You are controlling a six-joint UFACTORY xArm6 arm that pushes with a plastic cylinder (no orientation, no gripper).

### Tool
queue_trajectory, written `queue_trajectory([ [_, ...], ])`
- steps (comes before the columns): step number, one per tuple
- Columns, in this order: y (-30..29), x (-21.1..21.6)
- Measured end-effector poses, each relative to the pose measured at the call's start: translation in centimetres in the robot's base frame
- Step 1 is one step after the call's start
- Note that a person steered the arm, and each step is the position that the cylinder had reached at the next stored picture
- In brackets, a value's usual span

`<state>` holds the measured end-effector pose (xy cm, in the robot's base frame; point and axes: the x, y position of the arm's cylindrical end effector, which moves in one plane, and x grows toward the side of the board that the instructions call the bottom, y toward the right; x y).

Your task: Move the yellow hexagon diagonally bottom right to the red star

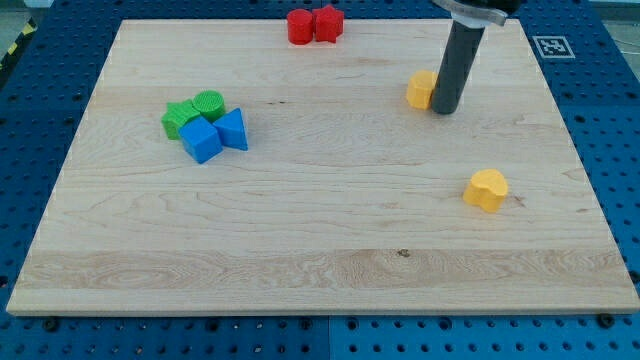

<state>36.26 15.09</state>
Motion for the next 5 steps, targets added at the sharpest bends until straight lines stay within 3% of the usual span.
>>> queue_trajectory([
  [2, 0.0, -4.1],
  [4, 0.4, 0.0],
  [5, 0.4, 0.0],
])
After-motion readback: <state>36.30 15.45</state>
